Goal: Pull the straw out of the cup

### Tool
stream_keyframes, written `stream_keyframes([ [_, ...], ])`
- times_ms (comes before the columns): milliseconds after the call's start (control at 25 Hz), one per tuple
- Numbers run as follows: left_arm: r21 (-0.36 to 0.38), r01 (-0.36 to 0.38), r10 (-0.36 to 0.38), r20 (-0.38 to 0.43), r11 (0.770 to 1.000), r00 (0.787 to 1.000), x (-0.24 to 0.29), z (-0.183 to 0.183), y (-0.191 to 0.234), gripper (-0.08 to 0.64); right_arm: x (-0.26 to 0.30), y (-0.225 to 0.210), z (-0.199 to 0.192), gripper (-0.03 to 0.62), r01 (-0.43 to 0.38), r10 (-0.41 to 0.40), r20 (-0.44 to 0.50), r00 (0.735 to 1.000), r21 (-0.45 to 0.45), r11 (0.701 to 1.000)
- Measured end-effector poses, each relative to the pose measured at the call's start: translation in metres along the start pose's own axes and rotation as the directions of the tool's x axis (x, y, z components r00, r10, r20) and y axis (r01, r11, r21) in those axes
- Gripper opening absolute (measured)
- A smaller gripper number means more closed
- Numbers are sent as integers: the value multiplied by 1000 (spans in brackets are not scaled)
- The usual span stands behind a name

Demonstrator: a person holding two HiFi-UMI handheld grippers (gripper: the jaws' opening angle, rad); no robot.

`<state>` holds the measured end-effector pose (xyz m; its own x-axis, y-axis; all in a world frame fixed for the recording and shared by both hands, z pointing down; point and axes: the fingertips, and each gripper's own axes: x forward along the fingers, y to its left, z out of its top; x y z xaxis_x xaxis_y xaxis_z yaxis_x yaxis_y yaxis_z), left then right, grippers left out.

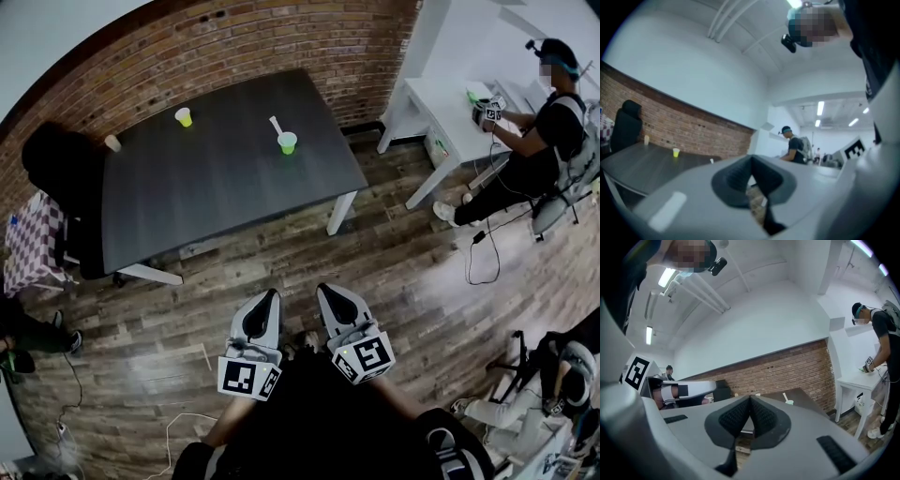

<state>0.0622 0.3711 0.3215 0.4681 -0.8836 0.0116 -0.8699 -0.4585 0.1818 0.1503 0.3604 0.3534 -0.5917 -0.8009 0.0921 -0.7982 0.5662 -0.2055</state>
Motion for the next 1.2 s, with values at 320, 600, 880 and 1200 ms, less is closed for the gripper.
stream_keyframes([
  [320,-18,4,-5,-27,1000,1000,23,-12,1,3,8,-30,-7,5,17,-17,-19,1000,22,1000],
  [600,-29,42,-43,-36,999,998,63,-15,24,3,45,-58,0,5,60,-60,-16,998,14,998],
  [880,-23,74,-74,-4,997,997,110,0,61,3,94,-77,12,5,94,-94,-4,996,-3,996],
  [1200,-37,109,-109,-8,993,994,157,16,123,3,167,-89,26,5,135,-136,-14,991,-23,991],
])
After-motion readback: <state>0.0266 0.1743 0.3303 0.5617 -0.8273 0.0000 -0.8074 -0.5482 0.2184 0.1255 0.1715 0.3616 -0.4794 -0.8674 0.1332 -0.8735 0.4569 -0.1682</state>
